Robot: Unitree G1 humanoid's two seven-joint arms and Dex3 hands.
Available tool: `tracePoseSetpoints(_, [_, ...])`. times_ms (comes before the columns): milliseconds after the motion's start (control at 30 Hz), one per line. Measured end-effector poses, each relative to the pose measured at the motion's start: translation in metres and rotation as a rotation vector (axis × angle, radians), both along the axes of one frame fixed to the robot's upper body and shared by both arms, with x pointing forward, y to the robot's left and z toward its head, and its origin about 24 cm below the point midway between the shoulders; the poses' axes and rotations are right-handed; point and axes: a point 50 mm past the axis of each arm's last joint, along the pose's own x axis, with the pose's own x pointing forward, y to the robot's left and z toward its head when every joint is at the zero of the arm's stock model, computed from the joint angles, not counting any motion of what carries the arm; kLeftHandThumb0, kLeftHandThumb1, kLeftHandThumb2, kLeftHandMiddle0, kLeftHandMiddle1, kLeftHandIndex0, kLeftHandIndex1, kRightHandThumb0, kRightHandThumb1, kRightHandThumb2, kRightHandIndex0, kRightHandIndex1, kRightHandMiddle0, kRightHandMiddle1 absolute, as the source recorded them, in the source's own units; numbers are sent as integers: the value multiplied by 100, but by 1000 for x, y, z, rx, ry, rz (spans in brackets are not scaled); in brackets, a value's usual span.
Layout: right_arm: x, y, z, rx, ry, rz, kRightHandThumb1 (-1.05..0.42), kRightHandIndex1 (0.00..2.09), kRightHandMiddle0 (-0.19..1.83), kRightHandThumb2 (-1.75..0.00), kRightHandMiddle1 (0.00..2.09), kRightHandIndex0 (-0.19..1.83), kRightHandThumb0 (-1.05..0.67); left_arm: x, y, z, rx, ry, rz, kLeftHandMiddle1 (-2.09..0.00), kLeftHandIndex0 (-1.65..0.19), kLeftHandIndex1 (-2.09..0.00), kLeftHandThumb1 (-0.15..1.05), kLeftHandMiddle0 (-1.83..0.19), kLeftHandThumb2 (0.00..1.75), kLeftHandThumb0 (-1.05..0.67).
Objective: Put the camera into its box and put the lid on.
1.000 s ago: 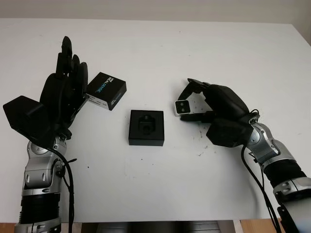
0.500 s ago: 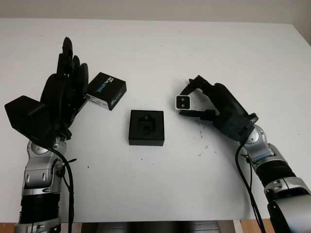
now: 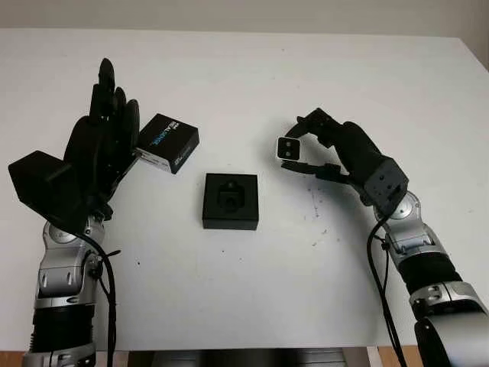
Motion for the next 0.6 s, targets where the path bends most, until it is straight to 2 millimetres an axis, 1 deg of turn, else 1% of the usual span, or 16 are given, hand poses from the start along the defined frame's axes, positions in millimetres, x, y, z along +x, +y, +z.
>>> tracePoseSetpoints(167, [-8,8,4,30,-25,20,-98,5,30,-5,167,25,-41,0,0,0,10,-1,2,0,19,0,105,19,63,-70])
tracePoseSetpoints(400, [-21,28,12,106,-75,72,-100,3,29,-6,167,21,-41,0,-1,0,6,-8,6,0,19,0,105,19,63,-69])
tracePoseSetpoints(600, [-29,42,7,185,-43,94,-100,3,26,-6,175,18,-42,0,-1,-1,6,-7,11,0,19,0,105,19,63,-70])
